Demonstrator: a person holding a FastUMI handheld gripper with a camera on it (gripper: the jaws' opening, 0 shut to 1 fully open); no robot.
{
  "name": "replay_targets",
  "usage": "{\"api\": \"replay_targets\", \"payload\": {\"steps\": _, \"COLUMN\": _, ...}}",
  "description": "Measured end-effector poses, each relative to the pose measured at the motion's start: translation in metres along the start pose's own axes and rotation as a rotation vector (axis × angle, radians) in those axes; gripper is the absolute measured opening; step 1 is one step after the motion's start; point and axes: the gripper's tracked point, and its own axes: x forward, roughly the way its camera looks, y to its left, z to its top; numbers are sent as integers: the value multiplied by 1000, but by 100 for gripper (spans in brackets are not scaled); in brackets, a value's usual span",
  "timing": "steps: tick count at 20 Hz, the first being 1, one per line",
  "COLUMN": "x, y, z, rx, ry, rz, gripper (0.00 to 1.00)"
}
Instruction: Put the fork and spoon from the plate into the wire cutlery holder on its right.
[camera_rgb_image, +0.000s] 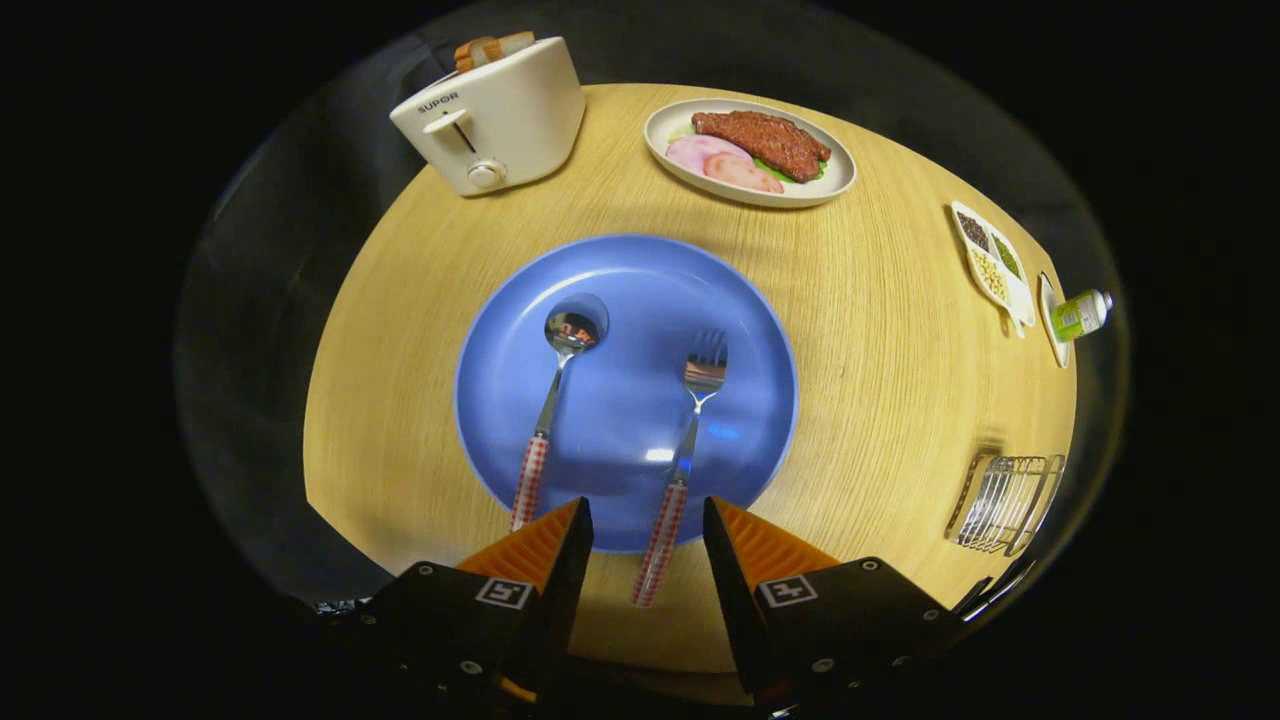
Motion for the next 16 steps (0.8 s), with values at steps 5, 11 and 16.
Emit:
{"api": "replay_targets", "payload": {"steps": 5, "x": 5, "y": 8, "z": -5, "rx": 28, "ry": 48, "rz": 22, "gripper": 53}}
{"api": "replay_targets", "payload": {"steps": 11, "x": 15, "y": 7, "z": -7, "rx": -1, "ry": 61, "rz": -4, "gripper": 36}}
{"api": "replay_targets", "payload": {"steps": 16, "x": 19, "y": -3, "z": 0, "rx": 2, "ry": 49, "rz": -31, "gripper": 12}}
